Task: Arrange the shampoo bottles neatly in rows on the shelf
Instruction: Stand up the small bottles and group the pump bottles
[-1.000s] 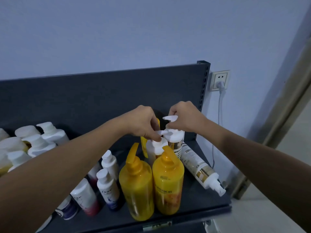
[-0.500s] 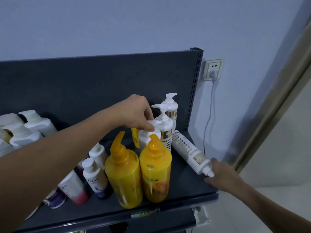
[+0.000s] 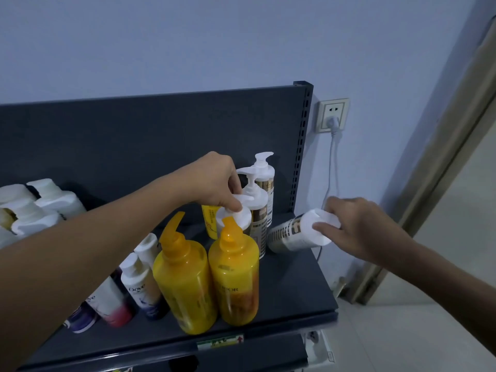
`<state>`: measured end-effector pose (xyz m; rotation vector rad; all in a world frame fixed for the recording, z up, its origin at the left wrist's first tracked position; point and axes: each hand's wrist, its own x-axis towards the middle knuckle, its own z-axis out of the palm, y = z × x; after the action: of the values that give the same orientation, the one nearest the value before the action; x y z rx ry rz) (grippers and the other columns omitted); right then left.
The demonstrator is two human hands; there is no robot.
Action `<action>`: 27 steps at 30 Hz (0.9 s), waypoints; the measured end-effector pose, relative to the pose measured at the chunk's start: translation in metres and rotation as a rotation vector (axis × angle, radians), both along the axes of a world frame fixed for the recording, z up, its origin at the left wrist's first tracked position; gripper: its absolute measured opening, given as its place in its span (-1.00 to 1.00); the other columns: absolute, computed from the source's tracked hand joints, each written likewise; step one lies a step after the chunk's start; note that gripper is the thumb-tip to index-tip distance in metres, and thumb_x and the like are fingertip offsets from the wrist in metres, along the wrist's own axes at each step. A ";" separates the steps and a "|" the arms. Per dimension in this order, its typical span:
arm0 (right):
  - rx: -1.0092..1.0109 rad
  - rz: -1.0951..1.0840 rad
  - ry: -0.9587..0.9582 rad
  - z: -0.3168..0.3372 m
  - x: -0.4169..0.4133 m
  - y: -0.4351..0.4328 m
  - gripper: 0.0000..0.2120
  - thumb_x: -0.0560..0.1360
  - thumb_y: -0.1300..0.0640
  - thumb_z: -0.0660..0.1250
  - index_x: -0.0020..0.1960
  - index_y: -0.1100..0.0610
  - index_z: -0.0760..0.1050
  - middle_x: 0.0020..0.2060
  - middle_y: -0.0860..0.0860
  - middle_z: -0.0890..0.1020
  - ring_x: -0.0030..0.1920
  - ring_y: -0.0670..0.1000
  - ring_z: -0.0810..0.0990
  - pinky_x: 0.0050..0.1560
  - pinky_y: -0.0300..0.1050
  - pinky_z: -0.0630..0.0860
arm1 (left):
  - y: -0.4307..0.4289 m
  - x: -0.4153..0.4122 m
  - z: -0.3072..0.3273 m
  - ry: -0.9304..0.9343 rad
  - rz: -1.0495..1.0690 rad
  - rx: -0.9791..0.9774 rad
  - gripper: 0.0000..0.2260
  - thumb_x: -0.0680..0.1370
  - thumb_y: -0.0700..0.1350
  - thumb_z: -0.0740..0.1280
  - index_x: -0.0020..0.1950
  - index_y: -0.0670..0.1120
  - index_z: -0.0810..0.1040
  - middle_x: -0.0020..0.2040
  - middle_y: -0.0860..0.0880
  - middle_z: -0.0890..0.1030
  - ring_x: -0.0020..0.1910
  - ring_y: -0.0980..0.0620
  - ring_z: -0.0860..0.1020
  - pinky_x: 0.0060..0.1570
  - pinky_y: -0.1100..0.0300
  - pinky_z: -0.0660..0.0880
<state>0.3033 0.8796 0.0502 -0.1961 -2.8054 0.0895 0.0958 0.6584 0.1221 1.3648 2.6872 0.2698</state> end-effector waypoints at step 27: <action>0.121 0.386 -0.201 0.037 -0.026 -0.026 -0.77 0.66 -0.11 0.21 0.24 -0.05 0.49 -0.07 -0.13 0.43 -0.05 -0.05 0.51 -0.06 -0.18 0.42 | 0.058 0.023 -0.003 0.122 -0.193 -0.003 -0.79 0.46 0.06 0.54 0.03 -0.01 0.77 -0.15 0.14 0.71 -0.27 0.16 0.59 -0.33 0.32 0.46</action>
<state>0.2778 0.8539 0.0872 0.3873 -2.9981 -0.0128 0.1184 0.7164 0.1194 1.6769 2.6206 0.1685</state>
